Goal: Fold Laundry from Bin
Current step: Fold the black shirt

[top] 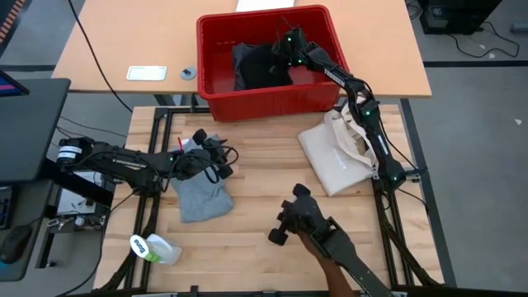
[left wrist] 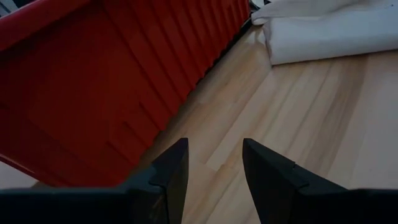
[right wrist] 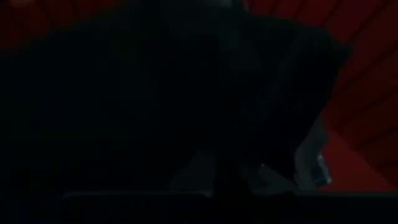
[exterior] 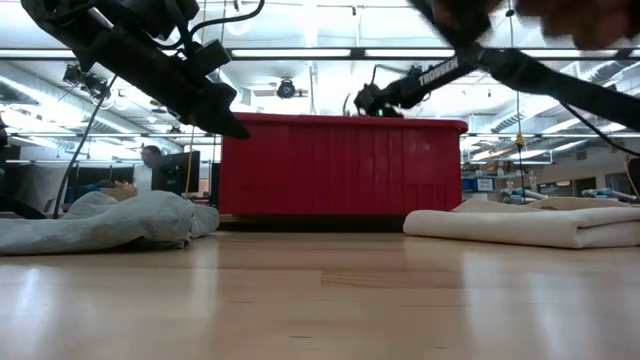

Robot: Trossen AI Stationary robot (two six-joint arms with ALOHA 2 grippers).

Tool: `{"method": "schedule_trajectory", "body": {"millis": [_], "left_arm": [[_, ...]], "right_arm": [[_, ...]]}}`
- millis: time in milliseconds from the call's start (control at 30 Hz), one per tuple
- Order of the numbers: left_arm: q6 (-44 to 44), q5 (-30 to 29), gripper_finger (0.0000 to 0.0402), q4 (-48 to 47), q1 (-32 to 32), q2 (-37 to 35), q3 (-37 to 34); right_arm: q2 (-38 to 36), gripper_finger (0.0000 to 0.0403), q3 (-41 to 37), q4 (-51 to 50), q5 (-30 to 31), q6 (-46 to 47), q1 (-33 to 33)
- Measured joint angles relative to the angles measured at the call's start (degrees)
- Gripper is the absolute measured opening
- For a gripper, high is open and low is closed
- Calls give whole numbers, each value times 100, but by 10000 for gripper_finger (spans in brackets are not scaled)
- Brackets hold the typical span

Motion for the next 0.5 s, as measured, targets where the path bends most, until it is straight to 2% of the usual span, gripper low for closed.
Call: {"method": "schedule_trajectory", "body": {"millis": [167, 333, 500], "left_arm": [[-2, 0, 155, -4, 0, 0, 0], [-2, 0, 155, -4, 0, 0, 0], [-4, 0, 155, -7, 0, 0, 0]], "right_arm": [[-679, 17, 1, 356, 83, -39, 229], [-1340, 17, 1, 380, 324, -261, 555], [-2088, 17, 1, 441, 311, -468, 950]]}}
